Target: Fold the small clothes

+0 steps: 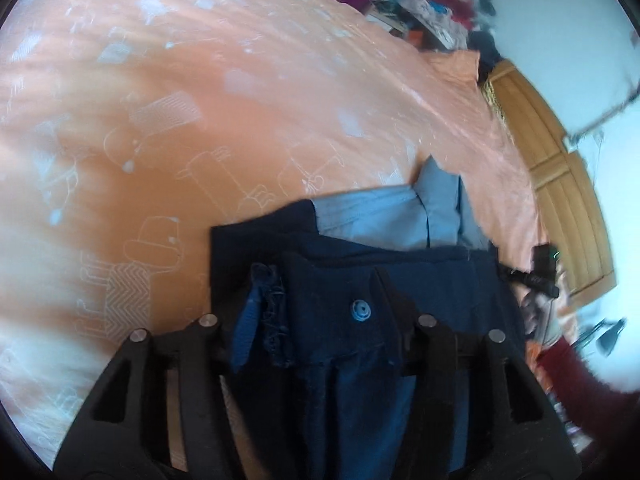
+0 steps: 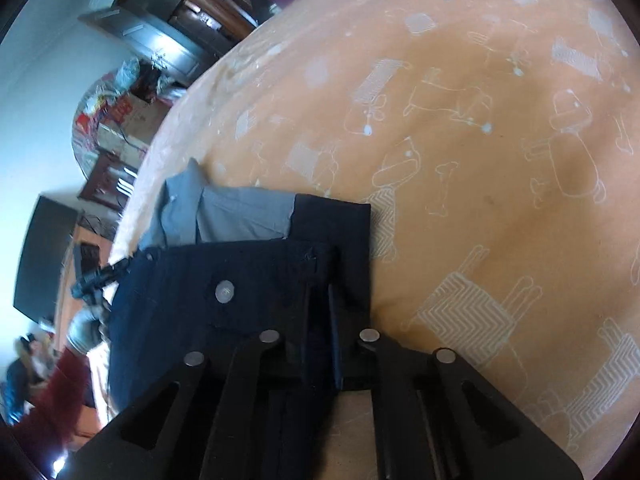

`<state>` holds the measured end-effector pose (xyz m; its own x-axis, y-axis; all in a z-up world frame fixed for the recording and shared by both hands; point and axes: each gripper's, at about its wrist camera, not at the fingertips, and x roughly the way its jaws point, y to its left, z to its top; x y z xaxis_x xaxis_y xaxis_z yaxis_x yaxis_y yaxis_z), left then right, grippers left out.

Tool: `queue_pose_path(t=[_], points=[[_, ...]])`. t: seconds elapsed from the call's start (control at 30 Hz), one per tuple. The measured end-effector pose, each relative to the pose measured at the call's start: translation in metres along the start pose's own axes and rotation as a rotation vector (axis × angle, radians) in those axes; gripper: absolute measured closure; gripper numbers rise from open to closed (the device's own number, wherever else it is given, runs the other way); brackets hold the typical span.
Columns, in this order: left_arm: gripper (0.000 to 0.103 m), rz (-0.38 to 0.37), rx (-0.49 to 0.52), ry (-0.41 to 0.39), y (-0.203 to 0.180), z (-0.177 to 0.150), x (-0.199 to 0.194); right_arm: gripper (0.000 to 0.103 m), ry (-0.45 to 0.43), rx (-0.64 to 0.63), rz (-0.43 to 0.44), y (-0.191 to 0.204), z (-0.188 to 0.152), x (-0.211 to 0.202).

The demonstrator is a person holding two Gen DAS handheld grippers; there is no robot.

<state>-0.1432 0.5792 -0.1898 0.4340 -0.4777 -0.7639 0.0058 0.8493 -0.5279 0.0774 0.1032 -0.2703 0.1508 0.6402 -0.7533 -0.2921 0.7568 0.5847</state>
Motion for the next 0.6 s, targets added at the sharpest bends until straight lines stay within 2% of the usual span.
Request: queue_pose_path(t=[0.03,0.07,0.1,0.23,0.27,0.3,0.33,0.37,0.43,0.47,0.5,0.53,0.57,0.6], points=[[0.061,0.033,0.025,0.005,-0.005,0.0,0.002,0.092,-0.008,-0.021,-0.015,0.003,0.0,0.0],[0.071,0.052,0.029,-0.001,-0.008,0.001,0.002,0.093,-0.015,-0.052,-0.04,0.009,-0.001,0.002],[0.09,0.081,0.037,-0.005,-0.011,0.003,0.002,0.096,-0.02,-0.062,-0.049,0.012,-0.001,0.004],[0.088,0.104,0.017,-0.072,-0.007,0.011,-0.006,0.1,-0.101,-0.09,-0.055,0.022,0.003,-0.012],[0.088,0.147,0.0,-0.057,0.0,0.011,0.0,0.1,-0.097,-0.091,-0.06,0.019,0.003,-0.012],[0.088,0.147,-0.016,-0.025,0.006,0.008,0.009,0.1,-0.078,-0.1,-0.084,0.018,0.002,-0.009],[0.087,0.157,-0.007,-0.034,0.003,0.006,0.006,0.101,-0.038,-0.113,-0.108,0.016,-0.002,0.0],[0.084,0.171,-0.003,-0.041,-0.003,0.004,0.001,0.101,-0.018,-0.126,-0.134,0.016,-0.006,0.004],[0.072,0.215,0.049,-0.077,-0.031,-0.004,-0.024,0.072,-0.06,-0.137,-0.201,0.028,-0.012,-0.013],[0.068,0.243,0.123,-0.123,-0.06,-0.017,-0.047,0.069,-0.098,-0.147,-0.236,0.039,-0.016,-0.029],[0.055,0.23,0.157,-0.16,-0.082,-0.028,-0.061,0.069,-0.139,-0.17,-0.245,0.053,-0.022,-0.048],[0.037,0.192,0.174,-0.199,-0.104,-0.042,-0.073,0.069,-0.198,-0.214,-0.238,0.079,-0.038,-0.074],[0.03,0.131,0.183,-0.233,-0.128,-0.06,-0.08,0.069,-0.233,-0.239,-0.228,0.095,-0.05,-0.089],[0.025,0.03,0.203,-0.25,-0.16,-0.086,-0.079,0.069,-0.273,-0.259,-0.209,0.118,-0.074,-0.102]])
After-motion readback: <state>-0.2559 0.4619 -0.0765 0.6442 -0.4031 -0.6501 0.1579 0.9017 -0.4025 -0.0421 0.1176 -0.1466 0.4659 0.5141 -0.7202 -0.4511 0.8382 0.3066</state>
